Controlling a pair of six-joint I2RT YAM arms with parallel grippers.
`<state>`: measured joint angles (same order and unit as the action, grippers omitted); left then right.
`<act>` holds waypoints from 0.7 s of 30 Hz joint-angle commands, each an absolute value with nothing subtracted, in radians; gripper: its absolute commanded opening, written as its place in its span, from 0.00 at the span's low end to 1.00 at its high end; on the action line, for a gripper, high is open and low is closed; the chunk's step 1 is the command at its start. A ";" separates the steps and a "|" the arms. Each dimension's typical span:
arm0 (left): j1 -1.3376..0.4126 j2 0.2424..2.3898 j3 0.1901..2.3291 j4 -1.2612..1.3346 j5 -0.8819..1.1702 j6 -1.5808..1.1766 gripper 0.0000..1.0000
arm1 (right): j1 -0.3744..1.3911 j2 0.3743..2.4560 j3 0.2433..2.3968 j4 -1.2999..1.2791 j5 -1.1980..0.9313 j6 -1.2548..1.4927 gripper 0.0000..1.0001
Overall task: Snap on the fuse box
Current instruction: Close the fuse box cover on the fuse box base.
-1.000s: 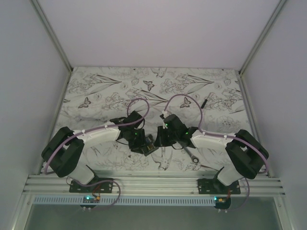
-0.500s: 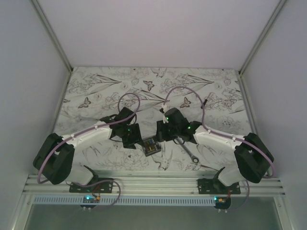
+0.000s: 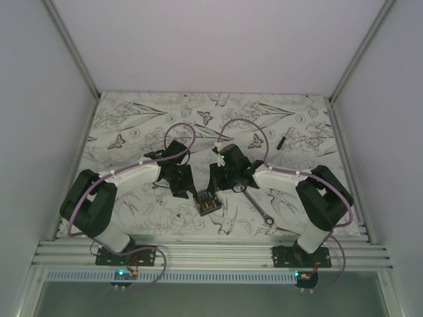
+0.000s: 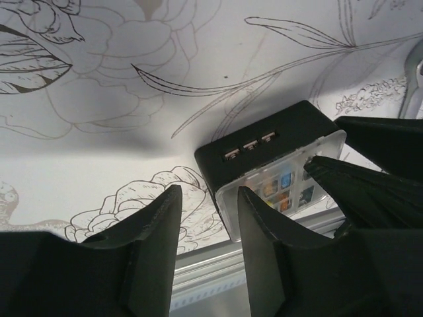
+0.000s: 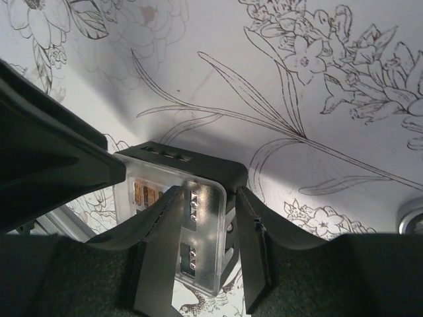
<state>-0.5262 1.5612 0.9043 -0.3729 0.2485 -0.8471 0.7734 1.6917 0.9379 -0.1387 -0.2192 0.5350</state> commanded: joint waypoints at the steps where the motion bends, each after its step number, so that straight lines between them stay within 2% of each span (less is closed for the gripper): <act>1: -0.519 1.597 0.901 -0.394 0.262 -0.838 0.40 | 0.769 1.720 0.937 -0.113 -0.276 0.538 0.41; 8: -0.533 1.668 0.835 -0.313 0.321 -0.869 0.23 | 0.778 1.727 0.862 -0.099 -0.280 0.558 0.36; 11: -0.549 1.697 0.799 -0.281 0.327 -0.887 0.18 | 0.786 1.729 0.842 -0.110 -0.258 0.560 0.35; 15: -0.554 1.719 0.768 -0.258 0.325 -0.895 0.18 | 0.796 1.724 0.829 -0.107 -0.237 0.562 0.34; 18: -0.552 1.693 0.785 -0.258 0.319 -0.883 0.21 | 0.798 1.674 0.830 -0.087 -0.212 0.563 0.34; 21: -0.540 1.631 0.816 -0.272 0.299 -0.856 0.26 | 0.793 1.607 0.866 -0.115 -0.135 0.535 0.40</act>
<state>-0.5217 1.6051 0.8486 -0.2619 0.4339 -0.8974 0.7666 1.6527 0.8597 -0.0429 -0.2077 0.5602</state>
